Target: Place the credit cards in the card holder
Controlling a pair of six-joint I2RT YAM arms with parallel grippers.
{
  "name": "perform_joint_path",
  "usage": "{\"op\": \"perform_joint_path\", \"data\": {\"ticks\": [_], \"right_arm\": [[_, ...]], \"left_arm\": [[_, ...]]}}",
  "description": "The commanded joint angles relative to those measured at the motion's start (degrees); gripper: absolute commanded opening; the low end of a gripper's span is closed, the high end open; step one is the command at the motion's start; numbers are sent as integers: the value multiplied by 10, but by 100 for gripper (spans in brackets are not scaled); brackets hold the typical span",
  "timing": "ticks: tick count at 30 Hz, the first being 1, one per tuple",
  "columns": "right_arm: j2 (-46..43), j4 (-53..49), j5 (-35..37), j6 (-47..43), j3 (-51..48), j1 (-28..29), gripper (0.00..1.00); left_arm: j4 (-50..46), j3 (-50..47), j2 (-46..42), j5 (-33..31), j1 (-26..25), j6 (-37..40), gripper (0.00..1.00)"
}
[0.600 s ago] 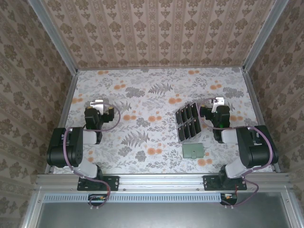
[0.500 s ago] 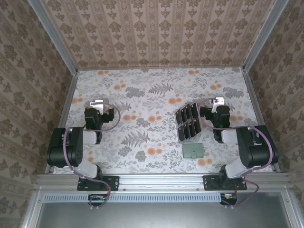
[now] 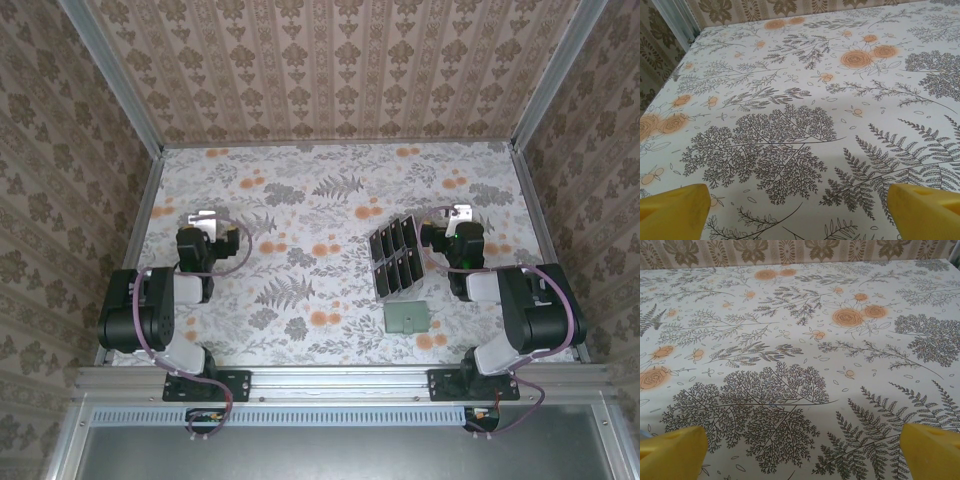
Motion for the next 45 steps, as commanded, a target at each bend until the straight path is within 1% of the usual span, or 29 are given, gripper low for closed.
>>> {"op": "perform_joint_path", "data": {"ticks": [1,6,7,10,14,16,20,24,28,29,32,34,35,36,37,41,43,45], "right_arm": [[-2,4,-15,-6,9,-3,100],[-2,4,-17,-5,9,-5,100],[-4,6,-16,-5,7,-5,100],[-11,19,24,16,-3,-7,100],[-24,42,65,31,-23,-8,100],[-37,46,74,35,-34,-8,100],[-39,108,79,36,-65,-7,100],[-40,119,79,37,-73,-8,100],[-50,109,72,31,-69,-8,100],[-76,71,83,34,-61,-6,100],[-189,-138,121,50,6,-11,100],[-228,-239,146,77,55,-16,100],[-243,-304,165,119,83,-18,100],[-254,-382,187,178,116,-20,100],[-258,-445,194,218,145,-22,100],[-258,-679,115,288,247,-27,100],[-276,-740,57,306,257,-26,94],[-320,-778,5,324,239,-26,89]], "left_arm": [[0,14,-1,12,6,-5,100],[1,14,-2,12,5,-5,100],[2,13,-2,21,7,-6,100],[7,11,-2,44,15,-7,100],[7,9,-8,56,15,-1,100],[-13,16,-19,50,15,-4,100],[-47,23,-44,40,16,-10,100],[-70,25,-71,31,16,-12,100],[-132,47,-99,32,16,-13,100],[-147,55,-105,33,16,-12,100],[-180,75,-114,34,15,-10,100],[-188,83,-127,29,11,-24,100],[-182,87,-135,31,9,-36,100],[-188,97,-143,28,4,-47,100],[-205,110,-151,20,-4,-57,100],[-315,174,-179,-2,-52,-97,100],[-350,188,-192,-18,-85,-109,100],[-377,194,-206,-33,-116,-117,100]]}}
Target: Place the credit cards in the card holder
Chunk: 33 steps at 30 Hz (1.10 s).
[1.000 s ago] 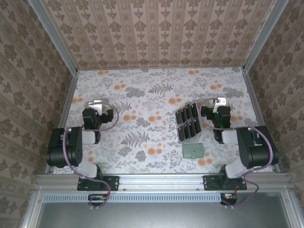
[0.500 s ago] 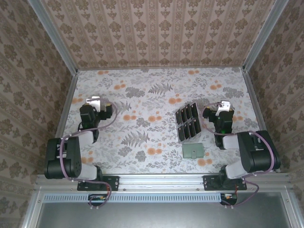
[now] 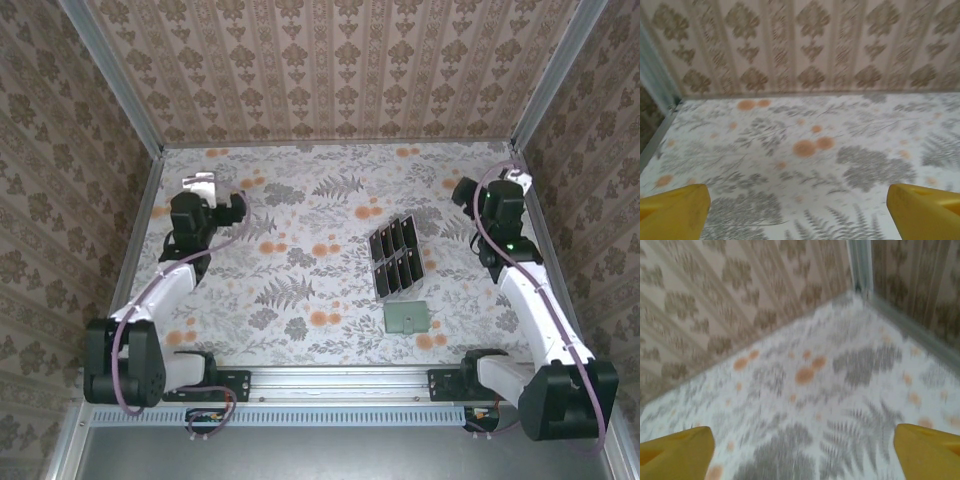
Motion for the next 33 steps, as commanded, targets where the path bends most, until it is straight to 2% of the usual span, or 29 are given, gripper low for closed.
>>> {"op": "perform_joint_path", "data": {"ticks": [1,5,8,10,14,18,23,26,33], "right_arm": [[-77,-210,-106,74,-27,0,86],[-221,-325,-148,83,-67,7,79],[-303,-416,-170,91,-79,13,73],[-331,-412,-202,120,-92,46,67],[-327,-428,-184,168,-134,128,61],[-325,-388,-153,239,-195,234,58],[-261,-349,-59,300,-215,362,58],[-211,-339,-19,313,-211,392,62],[-138,-281,3,315,-226,395,69]], "left_arm": [[-93,17,-27,-30,-46,-42,100],[-160,20,-51,-41,-90,-68,100],[-189,7,-72,-40,-102,-94,100],[-198,-4,-86,-37,-105,-109,100],[-210,-18,-115,-34,-110,-131,100],[-219,-22,-133,-32,-113,-138,100],[-225,-22,-142,-29,-116,-142,100],[-226,-22,-142,-26,-117,-144,100],[-226,-25,-142,-21,-122,-148,100]]}}
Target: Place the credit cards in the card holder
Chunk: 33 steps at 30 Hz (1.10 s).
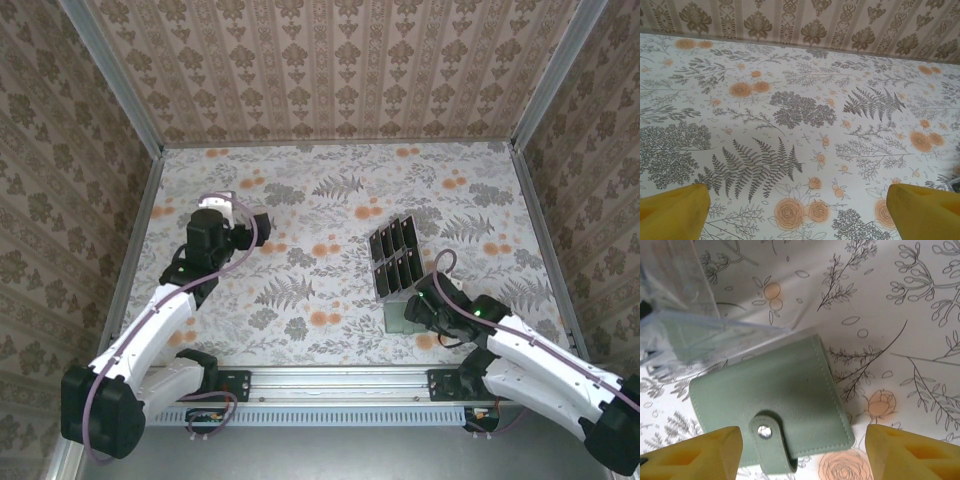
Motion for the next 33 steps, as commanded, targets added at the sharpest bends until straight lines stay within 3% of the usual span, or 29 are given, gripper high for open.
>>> {"op": "perform_joint_path", "data": {"ticks": [1,20,27,33], "right_arm": [[21,40,33,16,-12,3,69],[119,128,-13,4,-30,-1,70],[94,127,-33,-2,-47,-1,53],[46,114,-54,-12,-60,-1,23]], "left_arm": [[-18,-10,-9,6,-5,-12,100],[-1,-12,8,6,-22,-12,100],[5,-13,9,5,-26,-11,100],[8,-8,14,6,-29,-7,100]]}}
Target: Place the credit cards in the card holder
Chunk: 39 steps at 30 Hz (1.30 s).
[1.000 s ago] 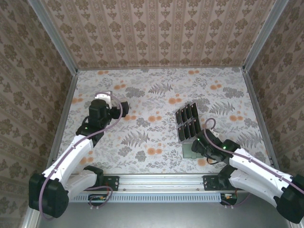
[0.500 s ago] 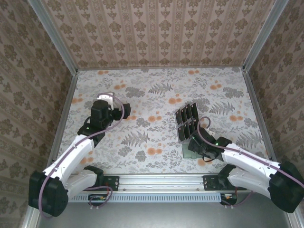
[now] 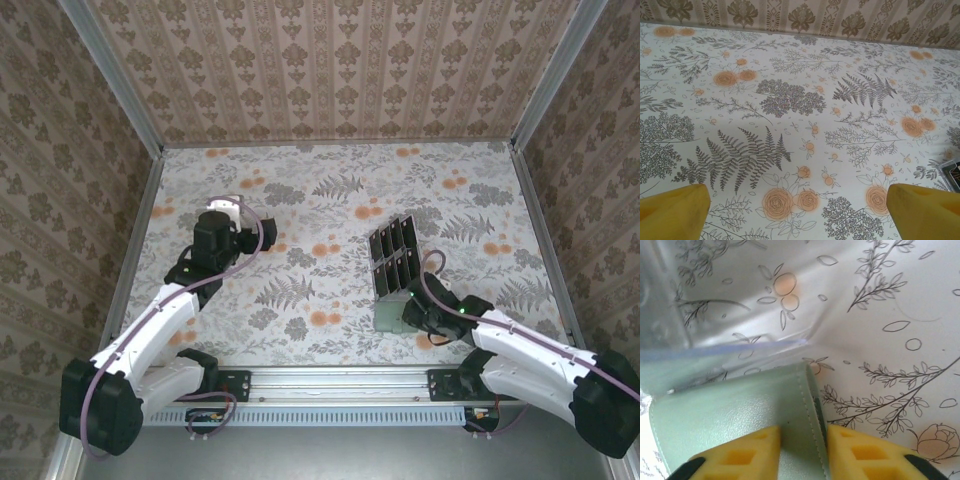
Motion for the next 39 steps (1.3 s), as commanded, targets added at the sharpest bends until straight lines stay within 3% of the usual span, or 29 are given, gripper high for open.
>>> {"op": "perform_joint_path", "data": {"ticks": [1,5,12,25,39], "right_arm": [[-26,-24,-28,-11,-11,-1,17],[-38,-37,-55,-33,-7,-1,0],[9,-21,-104,-72,33,26,0],[265,30,-66,-103,249,157,0],[480,-8,-44,-184,505,171,0]], "left_arm": [[7,1,4,4,-4,-5,100],[9,2,8,3,-5,-4,100],[14,2,16,4,-7,-9,100],[14,-15,0,-11,-9,-15,100],[-21,-23,-40,-79,-5,-35,100]]}}
